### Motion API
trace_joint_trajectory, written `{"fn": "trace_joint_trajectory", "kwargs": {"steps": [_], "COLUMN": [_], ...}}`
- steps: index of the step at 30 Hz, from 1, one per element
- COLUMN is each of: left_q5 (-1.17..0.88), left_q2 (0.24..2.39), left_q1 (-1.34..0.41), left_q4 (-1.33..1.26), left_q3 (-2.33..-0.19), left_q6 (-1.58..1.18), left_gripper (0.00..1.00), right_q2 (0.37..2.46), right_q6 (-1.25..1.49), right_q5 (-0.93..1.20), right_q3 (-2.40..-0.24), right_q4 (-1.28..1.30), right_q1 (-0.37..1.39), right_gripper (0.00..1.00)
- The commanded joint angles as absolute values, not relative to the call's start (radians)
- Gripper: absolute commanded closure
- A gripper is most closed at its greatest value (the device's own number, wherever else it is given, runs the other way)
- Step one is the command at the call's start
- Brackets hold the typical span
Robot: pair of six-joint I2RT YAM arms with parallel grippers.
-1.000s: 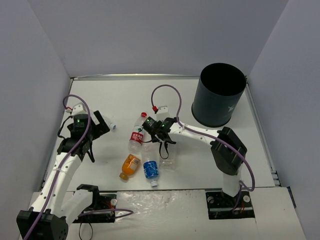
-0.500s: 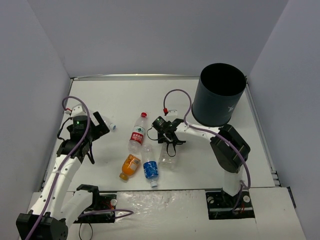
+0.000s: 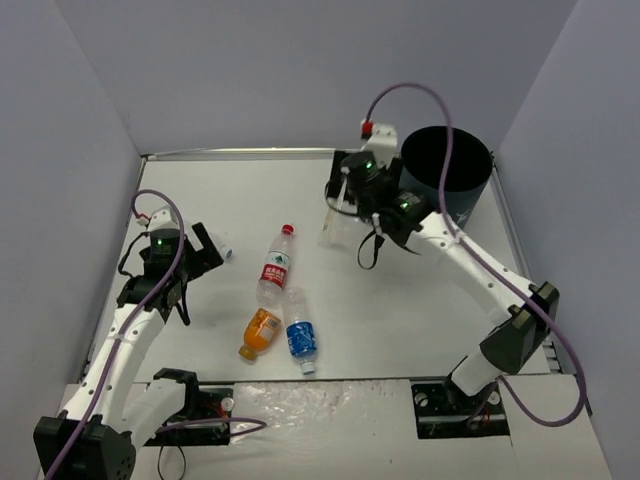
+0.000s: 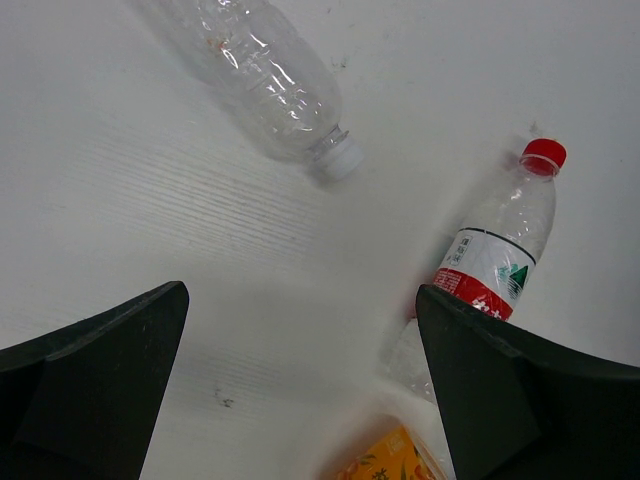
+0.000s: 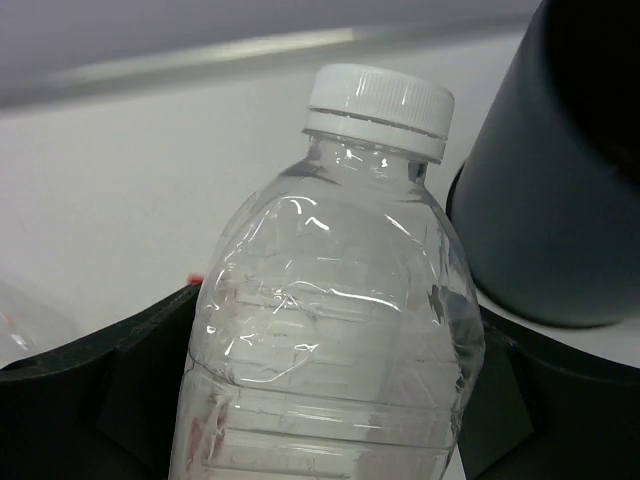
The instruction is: Put the plastic bottles in the bin
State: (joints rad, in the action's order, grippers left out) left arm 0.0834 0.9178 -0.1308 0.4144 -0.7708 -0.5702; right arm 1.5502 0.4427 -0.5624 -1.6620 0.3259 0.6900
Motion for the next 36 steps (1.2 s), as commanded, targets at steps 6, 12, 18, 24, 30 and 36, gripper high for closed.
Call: {"fn": "trace_joint_trajectory", "kwargs": {"steps": [6,12,18,24,30,36], "left_q5": [0.004,-0.077,-0.055,-0.074,-0.122,-0.143], "left_q2": [0.944,0.981,0.979,1.035,1.165,1.337], "left_q1": [-0.149,-0.16,-0.221,-0.261,-0.36,-0.435], "left_q4": [0.332,0.316,0.321,0.319,0.271,0.216], "left_q3": [-0.815,-0.816,-0.829,-0.853,-0.894,-0.959], "left_q6": [-0.522,-0.504,-0.472,-0.438,-0.383,-0.354], "left_gripper": [0.03,0.03,0.03,0.03,0.03,0.03], "right_q2": [1.573,1.744,1.858,1.765,1.66,1.443], "right_q6": [0.126,-0.048,-0.083,-0.058,-0.122,-0.02], "right_q5": [-0.621,-0.77,-0.852,-0.836,-0.864,-0.866], "right_q3": [-1.888,-1.889,-1.94,-1.872,-1.871,-1.725], "right_q4": [0.016,-0.164,-0.175,-0.17,-0.122,-0.03], "right_q1": [0.221,0.162,0.137,0.146,0.22,0.363], "right_gripper": [0.53,0.47,0.08,0.0,0.0,0.0]}}
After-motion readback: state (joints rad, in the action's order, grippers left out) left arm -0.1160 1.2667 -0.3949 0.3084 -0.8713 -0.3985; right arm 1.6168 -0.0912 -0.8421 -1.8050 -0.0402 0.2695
